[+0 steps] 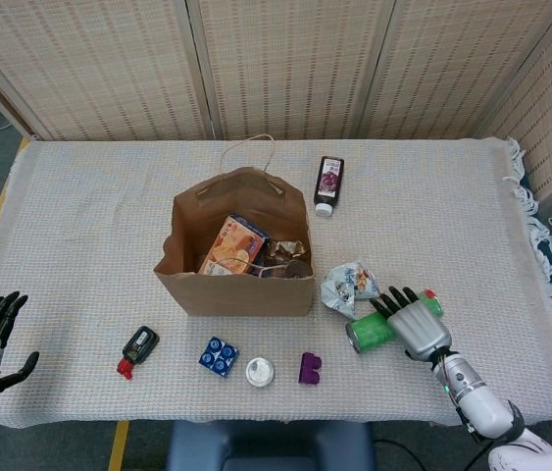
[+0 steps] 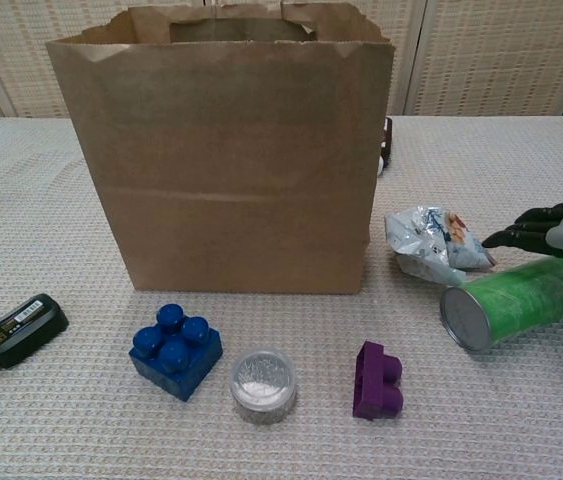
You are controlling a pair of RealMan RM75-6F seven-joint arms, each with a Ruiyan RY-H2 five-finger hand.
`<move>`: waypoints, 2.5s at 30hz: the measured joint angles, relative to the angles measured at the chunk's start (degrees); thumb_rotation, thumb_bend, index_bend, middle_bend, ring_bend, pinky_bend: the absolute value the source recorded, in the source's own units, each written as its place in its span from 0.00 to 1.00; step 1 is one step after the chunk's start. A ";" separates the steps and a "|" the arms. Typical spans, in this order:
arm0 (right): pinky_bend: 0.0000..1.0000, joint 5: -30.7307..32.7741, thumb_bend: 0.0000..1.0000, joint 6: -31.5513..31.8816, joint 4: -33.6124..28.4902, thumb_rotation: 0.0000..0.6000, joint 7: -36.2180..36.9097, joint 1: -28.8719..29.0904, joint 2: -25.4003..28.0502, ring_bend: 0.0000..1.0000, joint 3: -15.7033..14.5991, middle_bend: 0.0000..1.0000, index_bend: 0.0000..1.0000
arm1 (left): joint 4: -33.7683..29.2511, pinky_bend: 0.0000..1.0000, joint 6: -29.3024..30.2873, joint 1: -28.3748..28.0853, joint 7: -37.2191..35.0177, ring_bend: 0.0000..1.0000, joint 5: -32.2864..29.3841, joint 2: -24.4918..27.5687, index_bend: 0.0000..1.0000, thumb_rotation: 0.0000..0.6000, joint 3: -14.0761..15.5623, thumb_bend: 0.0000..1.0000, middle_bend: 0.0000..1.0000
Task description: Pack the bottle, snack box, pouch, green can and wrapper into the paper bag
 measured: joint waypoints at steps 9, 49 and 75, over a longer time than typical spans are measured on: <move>0.49 4.96 0.15 0.36 7.09 1.00 -3.06 0.54 -7.49 0.35 1.07 0.37 0.36 | 0.05 0.00 -0.06 -0.04 -0.24 0.00 0.02 0.04 0.00 1.00 0.02 0.33 0.00; 0.75 -7.00 0.27 32.96 -7.13 1.00 16.67 4.64 -12.86 0.64 30.74 0.63 0.68 | -0.25 0.00 0.05 -0.01 0.36 0.00 -0.37 -0.18 0.00 1.00 -0.17 0.33 0.00; 0.72 -6.41 0.27 34.23 9.45 1.00 12.90 21.91 -35.45 0.59 37.72 0.63 0.65 | 0.24 0.00 0.13 0.02 -1.36 0.00 0.05 -0.05 0.00 1.00 -0.01 0.33 0.00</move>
